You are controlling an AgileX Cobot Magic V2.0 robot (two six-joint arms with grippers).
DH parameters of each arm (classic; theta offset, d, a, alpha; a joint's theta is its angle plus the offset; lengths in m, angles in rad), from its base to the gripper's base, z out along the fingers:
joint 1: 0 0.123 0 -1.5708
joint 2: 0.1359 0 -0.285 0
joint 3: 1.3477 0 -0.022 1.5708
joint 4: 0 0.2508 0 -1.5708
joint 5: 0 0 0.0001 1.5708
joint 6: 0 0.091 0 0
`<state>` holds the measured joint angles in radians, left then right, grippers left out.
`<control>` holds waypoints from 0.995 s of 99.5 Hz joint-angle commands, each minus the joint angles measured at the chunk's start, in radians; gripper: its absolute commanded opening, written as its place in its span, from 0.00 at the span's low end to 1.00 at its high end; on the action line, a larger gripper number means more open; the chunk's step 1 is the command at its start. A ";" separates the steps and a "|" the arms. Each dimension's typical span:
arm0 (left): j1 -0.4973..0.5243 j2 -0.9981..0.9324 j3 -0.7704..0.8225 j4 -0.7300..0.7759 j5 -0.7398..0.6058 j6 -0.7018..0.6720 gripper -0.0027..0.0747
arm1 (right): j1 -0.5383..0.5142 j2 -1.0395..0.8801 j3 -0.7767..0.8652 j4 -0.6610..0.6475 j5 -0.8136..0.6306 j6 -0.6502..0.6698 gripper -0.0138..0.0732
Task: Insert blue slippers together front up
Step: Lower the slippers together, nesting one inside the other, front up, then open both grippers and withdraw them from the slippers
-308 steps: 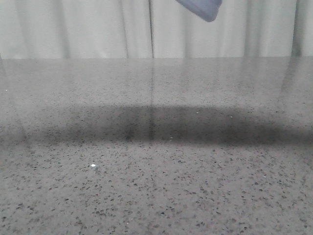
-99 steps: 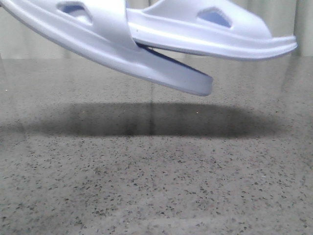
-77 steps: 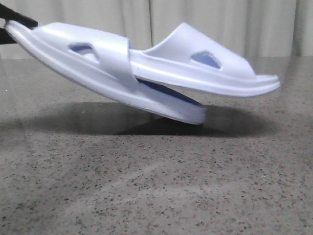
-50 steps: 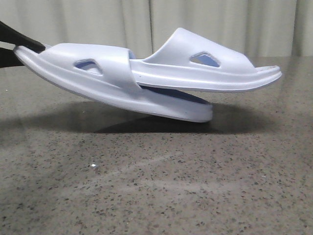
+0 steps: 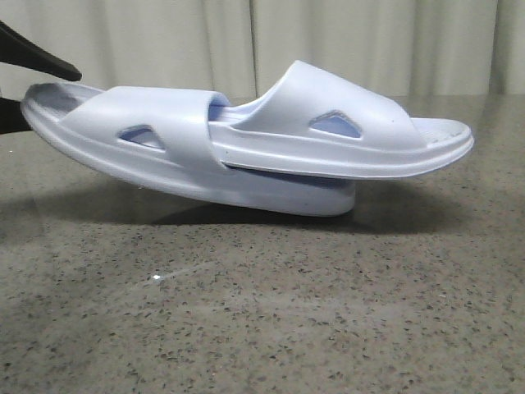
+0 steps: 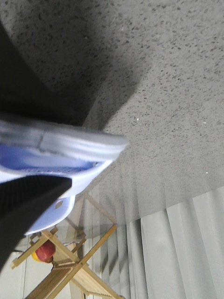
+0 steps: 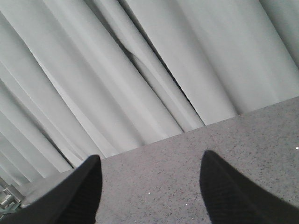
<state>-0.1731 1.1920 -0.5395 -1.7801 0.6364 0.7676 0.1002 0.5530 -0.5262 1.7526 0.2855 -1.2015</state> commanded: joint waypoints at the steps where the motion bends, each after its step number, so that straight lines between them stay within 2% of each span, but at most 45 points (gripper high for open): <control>1: -0.010 -0.015 -0.027 -0.079 0.006 0.047 0.53 | 0.000 -0.001 -0.036 0.020 0.023 -0.020 0.61; 9: -0.010 -0.015 -0.027 -0.076 -0.036 0.091 0.58 | 0.000 -0.001 -0.036 0.020 0.023 -0.020 0.61; 40: -0.004 -0.020 -0.033 -0.076 -0.260 0.311 0.58 | 0.000 -0.001 -0.036 0.013 0.009 -0.020 0.61; 52: 0.021 -0.061 -0.035 -0.076 -0.302 0.374 0.57 | 0.000 -0.001 -0.036 -0.047 -0.027 -0.020 0.61; 73: 0.057 -0.279 -0.037 -0.023 -0.351 0.492 0.57 | 0.000 -0.001 -0.036 -0.197 -0.102 -0.020 0.61; 85: 0.057 -0.432 -0.030 0.081 -0.406 0.492 0.57 | 0.000 -0.006 -0.036 -0.333 -0.107 -0.020 0.61; 99: 0.057 -0.611 0.009 0.151 -0.432 0.492 0.57 | 0.000 -0.044 -0.034 -0.432 -0.131 -0.020 0.61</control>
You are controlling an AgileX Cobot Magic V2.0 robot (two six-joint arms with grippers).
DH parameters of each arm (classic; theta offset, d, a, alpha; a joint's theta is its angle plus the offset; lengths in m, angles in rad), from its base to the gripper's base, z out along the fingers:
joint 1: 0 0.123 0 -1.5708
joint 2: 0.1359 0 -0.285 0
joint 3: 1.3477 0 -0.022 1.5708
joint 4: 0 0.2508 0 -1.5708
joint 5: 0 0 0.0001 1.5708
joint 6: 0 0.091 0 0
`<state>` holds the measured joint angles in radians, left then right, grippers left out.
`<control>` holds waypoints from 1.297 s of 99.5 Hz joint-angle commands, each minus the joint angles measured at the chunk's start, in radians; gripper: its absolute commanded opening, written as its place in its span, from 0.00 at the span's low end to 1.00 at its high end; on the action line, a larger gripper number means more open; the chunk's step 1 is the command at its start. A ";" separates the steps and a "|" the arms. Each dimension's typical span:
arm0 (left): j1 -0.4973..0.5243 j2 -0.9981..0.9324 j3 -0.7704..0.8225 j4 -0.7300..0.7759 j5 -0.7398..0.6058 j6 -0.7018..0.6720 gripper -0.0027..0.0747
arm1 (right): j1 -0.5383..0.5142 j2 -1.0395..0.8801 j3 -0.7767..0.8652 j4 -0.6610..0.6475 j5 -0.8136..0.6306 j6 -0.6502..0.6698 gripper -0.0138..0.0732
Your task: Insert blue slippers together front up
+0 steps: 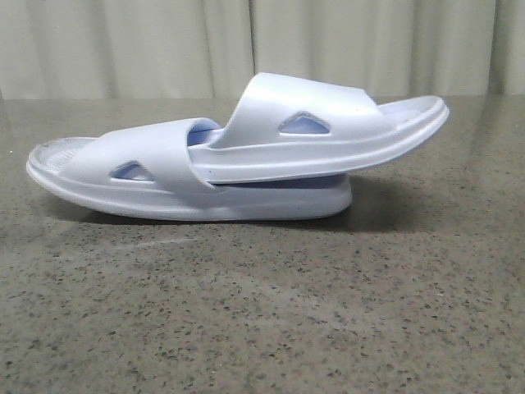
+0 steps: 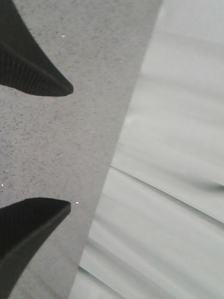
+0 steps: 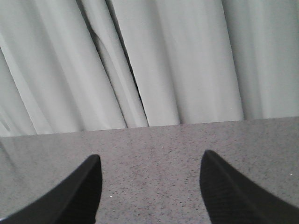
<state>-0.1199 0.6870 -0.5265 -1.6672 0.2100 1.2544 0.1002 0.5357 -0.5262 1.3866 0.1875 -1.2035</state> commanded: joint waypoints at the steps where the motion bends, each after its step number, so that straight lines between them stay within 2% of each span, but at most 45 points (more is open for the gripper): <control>1: 0.004 -0.114 -0.001 0.045 -0.005 0.005 0.57 | 0.000 -0.030 -0.031 -0.070 -0.037 -0.018 0.61; 17: 0.004 -0.282 0.073 0.116 -0.009 0.005 0.57 | 0.000 -0.134 0.010 -0.137 -0.078 -0.018 0.61; 44: 0.004 -0.454 0.235 0.130 -0.083 0.005 0.57 | 0.000 -0.381 0.155 -0.184 -0.092 -0.018 0.61; 68: 0.004 -0.480 0.329 0.130 -0.112 0.005 0.57 | 0.000 -0.544 0.310 -0.250 -0.094 -0.018 0.61; 86: 0.004 -0.480 0.357 0.130 -0.112 0.005 0.56 | 0.000 -0.565 0.355 -0.250 -0.122 -0.018 0.61; 91: 0.004 -0.480 0.357 0.130 -0.112 0.005 0.54 | 0.000 -0.565 0.355 -0.248 -0.134 -0.018 0.59; 100: 0.004 -0.480 0.357 0.130 -0.112 0.005 0.42 | 0.000 -0.565 0.355 -0.248 -0.136 -0.018 0.50; 117: 0.004 -0.480 0.357 0.130 -0.114 0.005 0.05 | 0.000 -0.565 0.355 -0.248 -0.136 -0.018 0.19; 124: 0.004 -0.480 0.357 0.130 -0.114 0.005 0.06 | 0.000 -0.565 0.355 -0.248 -0.136 -0.018 0.08; 129: 0.004 -0.480 0.357 0.130 -0.114 0.005 0.06 | 0.000 -0.565 0.355 -0.246 -0.136 -0.018 0.04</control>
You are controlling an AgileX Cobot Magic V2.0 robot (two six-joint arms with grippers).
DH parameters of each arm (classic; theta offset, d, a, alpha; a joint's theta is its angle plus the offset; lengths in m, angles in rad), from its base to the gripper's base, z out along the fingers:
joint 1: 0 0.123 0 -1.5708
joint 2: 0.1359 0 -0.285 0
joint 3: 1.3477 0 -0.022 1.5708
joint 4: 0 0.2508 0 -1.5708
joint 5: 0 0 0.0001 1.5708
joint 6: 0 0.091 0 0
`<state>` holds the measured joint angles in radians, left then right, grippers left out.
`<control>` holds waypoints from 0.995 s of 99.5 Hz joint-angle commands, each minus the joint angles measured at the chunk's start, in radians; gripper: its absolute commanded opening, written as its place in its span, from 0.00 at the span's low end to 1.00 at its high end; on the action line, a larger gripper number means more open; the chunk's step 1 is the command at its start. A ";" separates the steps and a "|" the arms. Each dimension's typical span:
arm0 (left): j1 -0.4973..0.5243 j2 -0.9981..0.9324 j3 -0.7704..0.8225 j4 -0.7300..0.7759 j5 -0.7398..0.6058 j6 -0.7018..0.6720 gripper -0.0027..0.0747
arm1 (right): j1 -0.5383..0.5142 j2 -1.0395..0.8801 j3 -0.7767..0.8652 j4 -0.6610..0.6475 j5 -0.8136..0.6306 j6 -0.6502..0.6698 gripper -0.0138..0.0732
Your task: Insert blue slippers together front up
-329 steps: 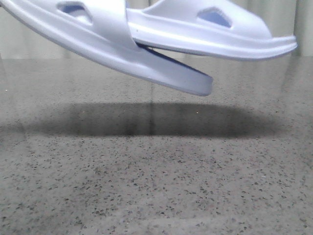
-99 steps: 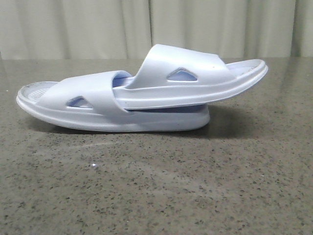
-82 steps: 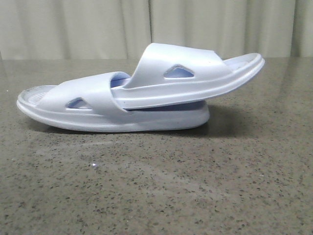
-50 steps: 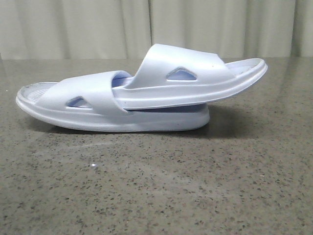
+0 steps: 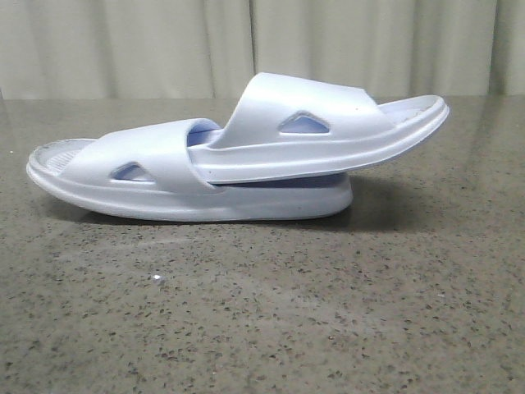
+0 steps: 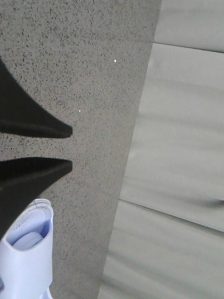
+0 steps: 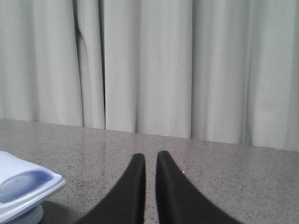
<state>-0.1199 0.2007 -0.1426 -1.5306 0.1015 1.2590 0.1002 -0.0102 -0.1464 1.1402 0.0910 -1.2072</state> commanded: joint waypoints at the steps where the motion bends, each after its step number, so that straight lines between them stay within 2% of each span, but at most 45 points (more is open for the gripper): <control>1: 0.004 0.006 -0.027 -0.006 -0.006 0.000 0.06 | 0.000 -0.019 -0.024 0.000 -0.040 -0.014 0.04; 99: -0.005 0.006 -0.027 -0.014 0.015 0.000 0.06 | 0.000 -0.019 -0.024 0.013 -0.036 -0.014 0.04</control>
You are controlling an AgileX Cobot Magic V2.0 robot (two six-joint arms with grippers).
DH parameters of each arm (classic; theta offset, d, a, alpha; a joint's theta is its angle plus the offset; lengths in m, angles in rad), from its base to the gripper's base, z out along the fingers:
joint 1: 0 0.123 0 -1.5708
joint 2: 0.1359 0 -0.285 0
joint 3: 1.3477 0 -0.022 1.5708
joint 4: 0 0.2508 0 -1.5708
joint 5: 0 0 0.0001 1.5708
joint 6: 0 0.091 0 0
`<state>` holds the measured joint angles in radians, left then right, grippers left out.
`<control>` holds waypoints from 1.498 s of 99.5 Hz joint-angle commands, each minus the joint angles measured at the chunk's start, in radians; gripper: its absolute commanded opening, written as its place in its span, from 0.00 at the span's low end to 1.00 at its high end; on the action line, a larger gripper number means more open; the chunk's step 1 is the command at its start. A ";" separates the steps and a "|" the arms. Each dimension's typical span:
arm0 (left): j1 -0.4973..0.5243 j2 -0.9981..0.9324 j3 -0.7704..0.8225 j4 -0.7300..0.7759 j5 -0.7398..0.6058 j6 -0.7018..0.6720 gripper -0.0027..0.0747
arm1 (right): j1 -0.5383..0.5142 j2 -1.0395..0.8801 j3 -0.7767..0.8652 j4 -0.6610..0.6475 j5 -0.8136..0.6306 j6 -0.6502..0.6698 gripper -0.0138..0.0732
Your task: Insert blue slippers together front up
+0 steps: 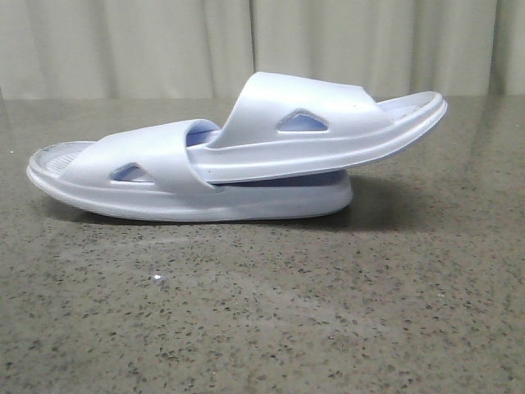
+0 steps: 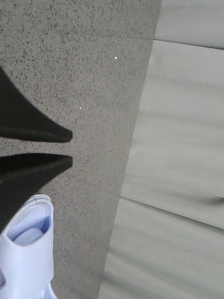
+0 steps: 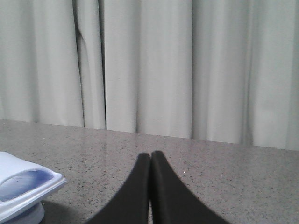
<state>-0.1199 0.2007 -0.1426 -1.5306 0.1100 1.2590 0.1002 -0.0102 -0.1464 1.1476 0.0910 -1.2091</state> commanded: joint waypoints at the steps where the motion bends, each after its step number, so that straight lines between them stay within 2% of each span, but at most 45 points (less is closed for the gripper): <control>1: -0.005 0.006 -0.027 -0.014 0.006 0.000 0.06 | 0.000 -0.019 -0.024 0.006 -0.036 -0.012 0.04; 25: -0.005 -0.003 -0.027 0.018 -0.022 0.000 0.06 | 0.000 -0.019 -0.024 0.006 -0.036 -0.012 0.04; 32: -0.005 -0.025 -0.026 0.109 -0.019 -0.007 0.06 | 0.000 -0.019 -0.024 0.006 -0.036 -0.012 0.04; 38: -0.005 -0.050 -0.026 0.258 0.005 -0.050 0.06 | 0.000 -0.019 -0.024 0.006 -0.036 -0.012 0.04; 45: -0.009 -0.081 -0.026 0.507 0.020 -0.240 0.06 | 0.000 -0.019 -0.024 0.006 -0.036 -0.012 0.04; 56: -0.009 -0.137 -0.026 0.976 0.054 -0.725 0.06 | 0.000 -0.019 -0.024 0.006 -0.036 -0.012 0.04; 62: -0.009 -0.168 -0.024 1.172 0.084 -0.959 0.06 | 0.000 -0.019 -0.024 0.006 -0.036 -0.012 0.04; 69: -0.009 -0.200 -0.009 1.353 0.096 -1.125 0.06 | 0.000 -0.019 -0.024 0.006 -0.036 -0.012 0.04; 73: -0.009 -0.221 0.003 1.418 0.096 -1.175 0.06 | 0.000 -0.019 -0.024 0.006 -0.036 -0.012 0.04; 85: -0.009 -0.233 0.042 1.483 0.048 -1.206 0.06 | 0.000 -0.019 -0.024 0.006 -0.034 -0.012 0.04; 117: -0.009 -0.233 0.154 1.495 -0.148 -1.213 0.06 | 0.000 -0.019 -0.024 0.006 -0.036 -0.012 0.04; 149: -0.009 -0.233 0.154 1.494 -0.136 -1.213 0.06 | 0.000 -0.019 -0.024 0.006 -0.036 -0.012 0.04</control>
<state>-0.1199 -0.0047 0.0018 -0.0351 0.0575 0.0562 0.1002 -0.0102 -0.1464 1.1476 0.0910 -1.2114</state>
